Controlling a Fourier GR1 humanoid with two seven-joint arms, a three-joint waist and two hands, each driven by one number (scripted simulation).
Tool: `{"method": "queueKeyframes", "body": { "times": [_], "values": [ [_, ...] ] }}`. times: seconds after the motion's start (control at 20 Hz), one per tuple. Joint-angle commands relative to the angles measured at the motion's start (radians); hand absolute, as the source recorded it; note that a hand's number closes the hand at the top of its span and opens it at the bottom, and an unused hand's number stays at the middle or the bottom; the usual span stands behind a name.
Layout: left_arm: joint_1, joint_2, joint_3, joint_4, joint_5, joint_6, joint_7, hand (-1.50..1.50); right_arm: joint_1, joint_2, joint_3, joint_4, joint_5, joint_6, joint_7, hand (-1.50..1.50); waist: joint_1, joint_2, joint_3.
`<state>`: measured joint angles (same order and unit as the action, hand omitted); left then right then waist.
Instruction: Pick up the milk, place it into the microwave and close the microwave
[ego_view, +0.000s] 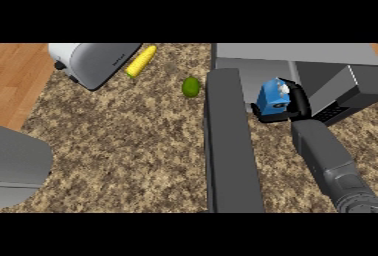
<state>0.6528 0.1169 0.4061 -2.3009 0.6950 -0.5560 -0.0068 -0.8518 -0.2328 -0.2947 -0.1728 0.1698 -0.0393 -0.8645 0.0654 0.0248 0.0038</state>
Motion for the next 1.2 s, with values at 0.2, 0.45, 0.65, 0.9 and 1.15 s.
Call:
{"method": "queueKeyframes", "body": {
  "times": [0.2,0.45,0.65,0.9,1.15],
  "values": [
    [-0.078,0.036,0.008,-0.027,0.021,0.038,0.030,-1.50,-0.087,-0.045,0.024,0.036,0.047,-0.086,0.053,1.50,0.020,0.016,0.002],
    [-0.076,0.046,0.000,-0.003,0.039,0.011,0.029,-1.50,-0.128,-0.085,0.016,0.049,0.056,-0.205,0.104,1.50,0.057,0.033,0.003],
    [-0.089,0.069,0.012,-0.003,0.062,0.011,0.037,-1.50,-0.144,-0.093,0.019,0.060,0.067,-0.270,0.126,1.50,0.073,0.037,0.003],
    [-0.116,0.088,0.013,0.020,0.056,0.003,0.039,-1.50,-0.169,-0.133,0.010,0.069,0.065,-0.284,0.155,1.50,0.094,0.055,0.005],
    [-0.136,0.083,0.010,0.026,0.059,0.008,0.033,-1.50,-0.182,-0.161,0.000,0.074,0.061,-0.303,0.168,1.50,0.109,0.063,0.005]
  ]
}}
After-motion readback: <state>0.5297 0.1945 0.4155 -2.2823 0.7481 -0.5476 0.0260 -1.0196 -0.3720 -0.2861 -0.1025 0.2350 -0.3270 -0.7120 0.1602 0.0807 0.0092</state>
